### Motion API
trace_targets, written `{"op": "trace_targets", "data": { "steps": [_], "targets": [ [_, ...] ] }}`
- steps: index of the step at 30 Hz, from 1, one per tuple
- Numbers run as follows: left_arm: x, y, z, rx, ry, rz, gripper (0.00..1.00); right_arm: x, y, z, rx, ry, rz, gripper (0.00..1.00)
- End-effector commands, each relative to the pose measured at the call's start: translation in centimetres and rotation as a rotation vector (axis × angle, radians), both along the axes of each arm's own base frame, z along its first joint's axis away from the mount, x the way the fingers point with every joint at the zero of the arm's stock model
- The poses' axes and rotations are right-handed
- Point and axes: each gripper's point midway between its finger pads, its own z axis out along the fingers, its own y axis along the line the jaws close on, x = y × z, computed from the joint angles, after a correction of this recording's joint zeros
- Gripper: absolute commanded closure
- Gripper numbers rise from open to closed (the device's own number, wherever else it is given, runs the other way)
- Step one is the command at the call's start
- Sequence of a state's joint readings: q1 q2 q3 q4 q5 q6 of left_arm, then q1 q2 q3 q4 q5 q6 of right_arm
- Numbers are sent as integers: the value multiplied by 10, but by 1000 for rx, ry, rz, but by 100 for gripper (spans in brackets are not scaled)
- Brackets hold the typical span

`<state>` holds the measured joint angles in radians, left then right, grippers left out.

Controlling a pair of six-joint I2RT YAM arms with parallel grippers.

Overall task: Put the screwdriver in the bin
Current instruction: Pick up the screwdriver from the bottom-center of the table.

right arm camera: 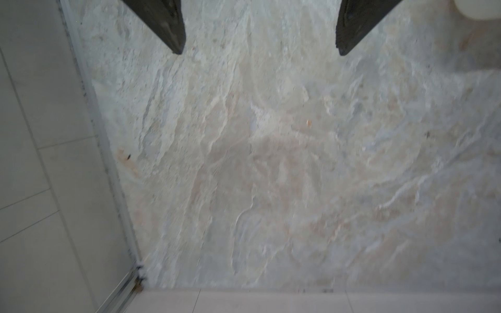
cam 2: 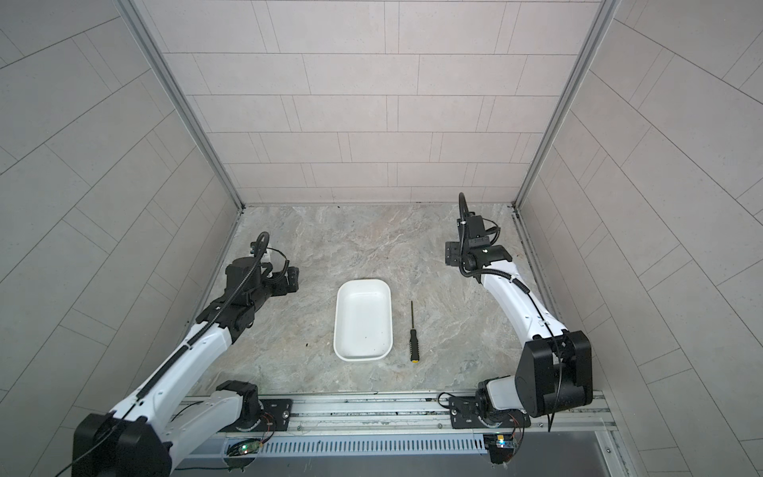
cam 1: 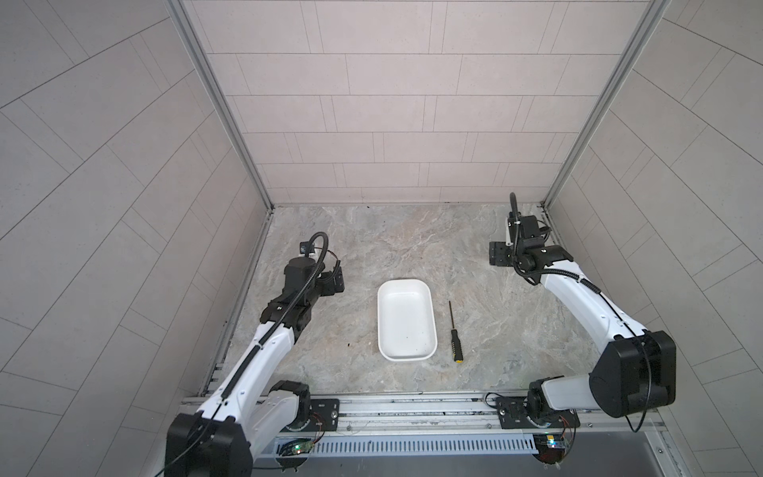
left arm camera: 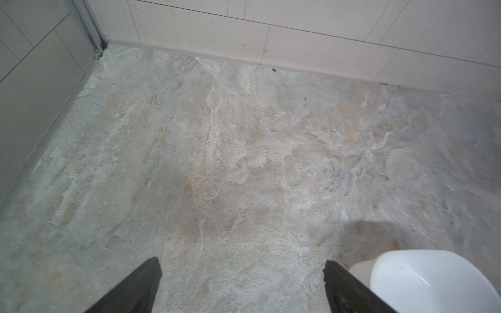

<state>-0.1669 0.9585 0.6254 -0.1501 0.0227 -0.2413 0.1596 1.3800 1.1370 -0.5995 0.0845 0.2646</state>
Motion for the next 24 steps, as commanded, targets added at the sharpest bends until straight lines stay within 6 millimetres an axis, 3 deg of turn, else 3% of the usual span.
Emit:
{"op": "trace_targets", "data": {
  "steps": [1,7,15,24],
  "targets": [
    [-21,-10,-22,-71,92,-7,0,-61,29,-20,102,234,46,18],
    [-38,-27,-34,-103,118,-56,0,-110,76,-46,176,316,154,18],
    [-58,-41,-43,-151,122,-109,0,-164,104,-84,209,393,230,21],
    [-59,-46,-37,-140,107,-133,0,-192,127,-117,261,409,259,26]
  ]
}}
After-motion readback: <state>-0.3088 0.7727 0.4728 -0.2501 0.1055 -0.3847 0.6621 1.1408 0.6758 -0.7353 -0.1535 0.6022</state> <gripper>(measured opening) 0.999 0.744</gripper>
